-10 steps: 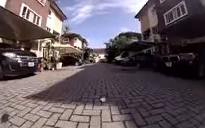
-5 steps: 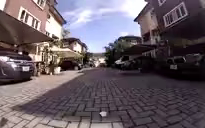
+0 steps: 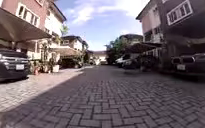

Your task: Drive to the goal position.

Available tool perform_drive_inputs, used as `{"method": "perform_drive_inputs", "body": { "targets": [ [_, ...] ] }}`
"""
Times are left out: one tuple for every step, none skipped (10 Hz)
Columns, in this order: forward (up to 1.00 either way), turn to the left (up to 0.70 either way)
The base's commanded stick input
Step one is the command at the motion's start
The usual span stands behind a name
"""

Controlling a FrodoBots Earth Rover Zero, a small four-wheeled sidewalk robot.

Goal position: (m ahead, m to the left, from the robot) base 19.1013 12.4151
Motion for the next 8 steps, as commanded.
{"method": "perform_drive_inputs", "body": {
  "targets": [
    [0.69,0.03],
    [0.69,0.03],
    [0.69,0.03],
    [0.69,0.03],
    [0.69,0.03],
    [0.69,0.03],
    [0.69,0.03],
    [0.69,0.03]
  ]
}}
